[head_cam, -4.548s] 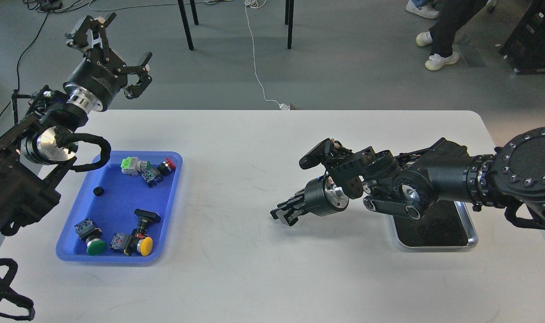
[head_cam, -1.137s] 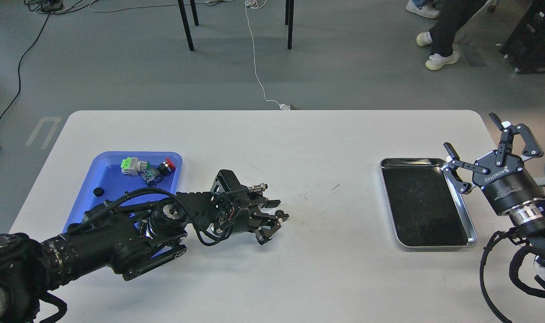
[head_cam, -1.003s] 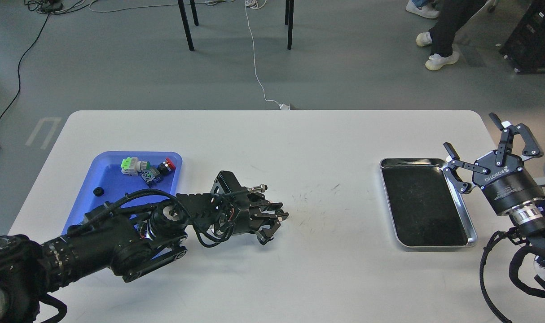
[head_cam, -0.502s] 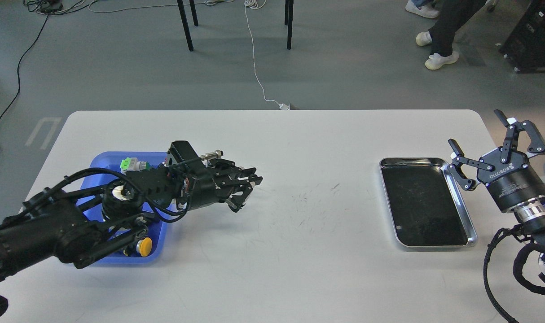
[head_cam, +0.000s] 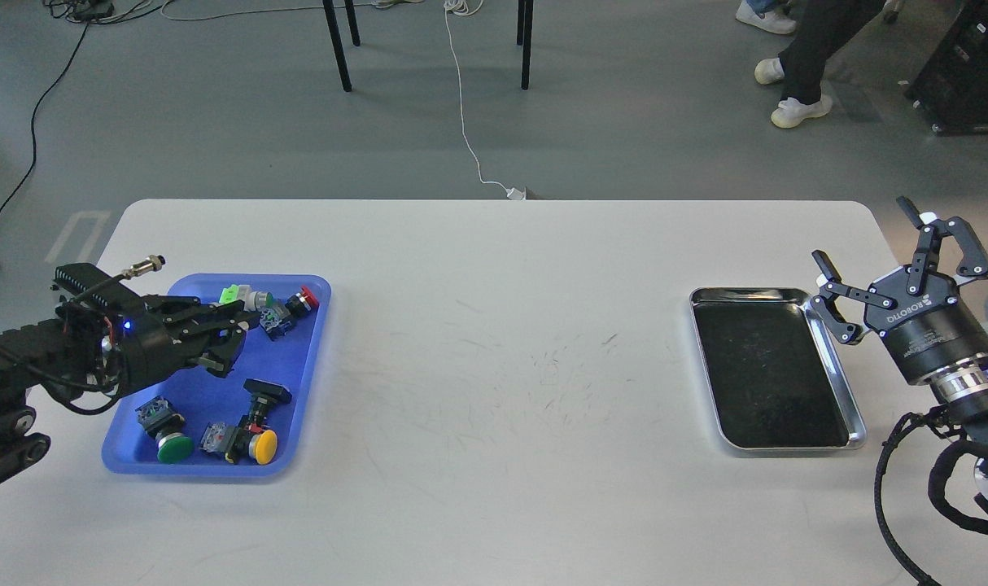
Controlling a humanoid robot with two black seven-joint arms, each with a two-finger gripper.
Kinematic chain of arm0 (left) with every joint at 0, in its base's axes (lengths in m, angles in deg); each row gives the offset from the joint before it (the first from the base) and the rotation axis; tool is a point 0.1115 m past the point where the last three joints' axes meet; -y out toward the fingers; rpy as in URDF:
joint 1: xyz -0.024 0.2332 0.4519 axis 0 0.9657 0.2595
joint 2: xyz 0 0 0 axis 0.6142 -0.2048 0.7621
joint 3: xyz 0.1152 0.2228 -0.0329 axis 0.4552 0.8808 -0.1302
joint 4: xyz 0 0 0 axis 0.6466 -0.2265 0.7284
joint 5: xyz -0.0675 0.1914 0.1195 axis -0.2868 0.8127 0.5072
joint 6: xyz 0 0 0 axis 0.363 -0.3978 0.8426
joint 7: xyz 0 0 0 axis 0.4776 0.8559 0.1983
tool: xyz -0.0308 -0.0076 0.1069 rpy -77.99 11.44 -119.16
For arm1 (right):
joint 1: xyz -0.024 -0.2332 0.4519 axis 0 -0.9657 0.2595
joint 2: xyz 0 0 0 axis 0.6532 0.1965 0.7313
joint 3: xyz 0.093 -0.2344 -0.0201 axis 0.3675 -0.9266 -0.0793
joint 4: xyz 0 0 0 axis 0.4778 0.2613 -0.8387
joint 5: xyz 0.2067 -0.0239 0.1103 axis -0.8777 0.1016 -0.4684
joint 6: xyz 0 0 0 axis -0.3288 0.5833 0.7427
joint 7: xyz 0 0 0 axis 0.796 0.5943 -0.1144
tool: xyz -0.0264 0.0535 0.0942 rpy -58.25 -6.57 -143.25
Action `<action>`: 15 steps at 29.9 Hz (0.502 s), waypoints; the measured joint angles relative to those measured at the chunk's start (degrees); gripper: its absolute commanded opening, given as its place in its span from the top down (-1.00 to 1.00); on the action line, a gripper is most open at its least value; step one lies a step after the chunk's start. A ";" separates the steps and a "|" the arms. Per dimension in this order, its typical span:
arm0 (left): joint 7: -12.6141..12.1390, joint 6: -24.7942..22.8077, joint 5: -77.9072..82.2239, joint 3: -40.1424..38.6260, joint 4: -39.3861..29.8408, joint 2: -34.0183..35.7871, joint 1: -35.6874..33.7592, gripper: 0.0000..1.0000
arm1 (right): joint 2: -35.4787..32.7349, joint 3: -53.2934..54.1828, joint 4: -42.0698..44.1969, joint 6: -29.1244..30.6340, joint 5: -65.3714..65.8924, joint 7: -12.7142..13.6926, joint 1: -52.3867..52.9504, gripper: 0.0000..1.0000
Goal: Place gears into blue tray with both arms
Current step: 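Carry the piece over the blue tray and release it inside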
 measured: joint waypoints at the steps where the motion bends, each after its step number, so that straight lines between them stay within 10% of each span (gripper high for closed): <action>1: -0.04 0.00 0.04 0.00 0.37 0.03 0.96 0.72 | -0.11 -0.01 0.00 0.00 0.00 0.00 0.00 -0.97; 15: -0.35 -0.15 -0.31 -0.05 2.55 -0.83 3.97 -0.05 | -0.44 0.71 0.00 0.00 -0.01 0.00 0.09 -0.97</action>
